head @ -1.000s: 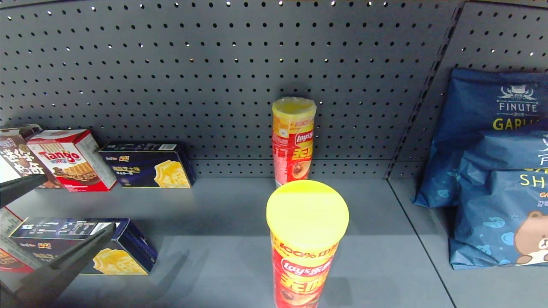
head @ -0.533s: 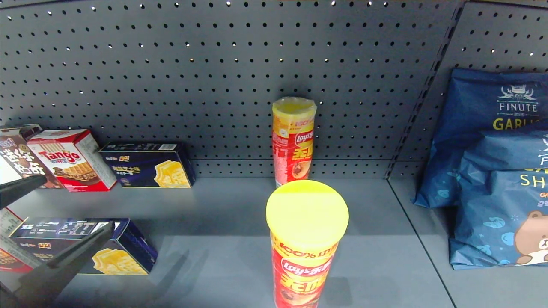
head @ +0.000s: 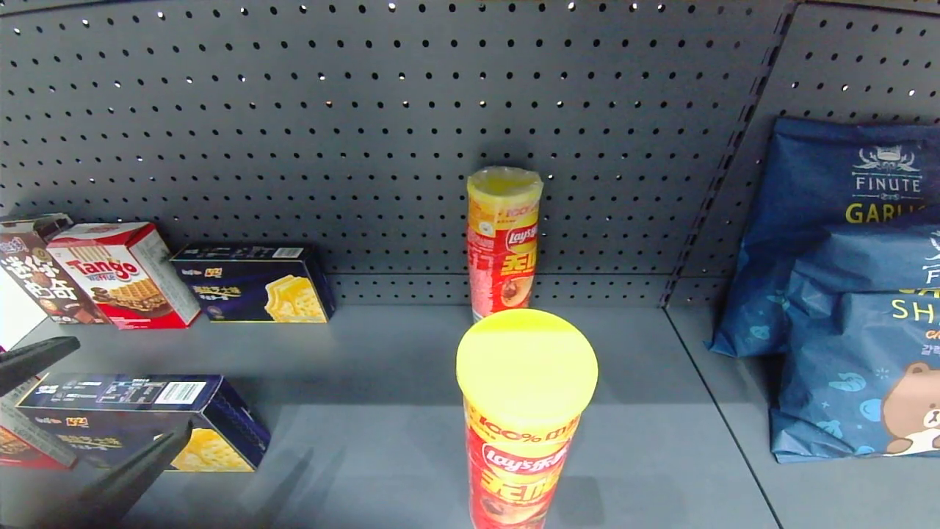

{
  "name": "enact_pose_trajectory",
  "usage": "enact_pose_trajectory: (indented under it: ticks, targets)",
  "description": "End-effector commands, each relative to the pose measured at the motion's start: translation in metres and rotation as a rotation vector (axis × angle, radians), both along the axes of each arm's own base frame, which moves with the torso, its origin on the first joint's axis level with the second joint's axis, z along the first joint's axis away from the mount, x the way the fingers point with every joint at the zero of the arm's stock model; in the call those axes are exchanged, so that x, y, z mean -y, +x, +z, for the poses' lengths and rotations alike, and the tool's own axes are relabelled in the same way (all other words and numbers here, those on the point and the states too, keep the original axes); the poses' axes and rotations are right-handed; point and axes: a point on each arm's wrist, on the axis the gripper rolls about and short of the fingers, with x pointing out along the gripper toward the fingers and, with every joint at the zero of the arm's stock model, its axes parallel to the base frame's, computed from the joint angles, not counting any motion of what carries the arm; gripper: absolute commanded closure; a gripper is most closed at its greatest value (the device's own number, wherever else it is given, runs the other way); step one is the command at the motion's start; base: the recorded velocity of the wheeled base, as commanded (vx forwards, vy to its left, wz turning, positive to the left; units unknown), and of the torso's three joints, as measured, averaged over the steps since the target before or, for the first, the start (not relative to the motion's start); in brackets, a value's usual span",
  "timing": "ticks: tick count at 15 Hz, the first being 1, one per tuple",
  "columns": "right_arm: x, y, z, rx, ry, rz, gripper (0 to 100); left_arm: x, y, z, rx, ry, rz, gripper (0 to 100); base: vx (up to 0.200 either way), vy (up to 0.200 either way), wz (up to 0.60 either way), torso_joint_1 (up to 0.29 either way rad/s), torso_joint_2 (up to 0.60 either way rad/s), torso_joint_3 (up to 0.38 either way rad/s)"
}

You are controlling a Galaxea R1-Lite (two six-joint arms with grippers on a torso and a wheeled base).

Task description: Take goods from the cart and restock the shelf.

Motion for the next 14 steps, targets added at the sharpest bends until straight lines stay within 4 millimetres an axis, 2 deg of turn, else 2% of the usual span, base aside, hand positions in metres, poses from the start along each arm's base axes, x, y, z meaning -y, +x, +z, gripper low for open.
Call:
enact_pose_trajectory:
  ticks: [1,4,5,8,9,10,12,14]
  targets:
    - [0.0,-0.001,0.0,0.012,0.0,0.003,0,-0.002,-0.006,-0.006,0.004,-0.001,-0.01,0,0.0,0.0,0.0,0.0,0.0,0.0]
    - [0.0,-0.001,0.0,0.012,0.0,0.003,0,-0.002,-0.006,-0.006,0.005,0.0,-0.013,0,0.0,0.0,0.0,0.0,0.0,0.0]
    - [0.0,-0.001,0.0,0.012,0.0,0.003,0,-0.009,-0.011,-0.032,-0.054,0.04,0.089,0,0.0,0.0,0.0,0.0,0.0,0.0]
    - [0.0,-0.001,0.0,0.012,0.0,0.003,0,-0.022,-0.04,-0.094,-0.107,0.062,0.076,0,0.0,0.0,0.0,0.0,0.0,0.0]
    - [0.0,-0.001,0.0,0.012,0.0,0.003,0,-0.03,-0.052,-0.109,-0.092,0.049,0.183,0,0.0,0.0,0.0,0.0,0.0,0.0]
    - [0.0,-0.001,0.0,0.012,0.0,0.003,0,-0.033,-0.063,-0.124,-0.158,0.07,0.242,0,0.0,0.0,0.0,0.0,0.0,0.0]
    - [0.0,-0.001,0.0,0.012,0.0,0.003,0,-0.031,-0.07,-0.127,-0.129,0.03,0.19,0,0.0,0.0,0.0,0.0,0.0,0.0]
    - [0.0,-0.001,0.0,0.012,0.0,0.003,0,-0.027,-0.086,-0.13,0.014,-0.081,0.192,0,0.0,0.0,0.0,0.0,0.0,0.0]
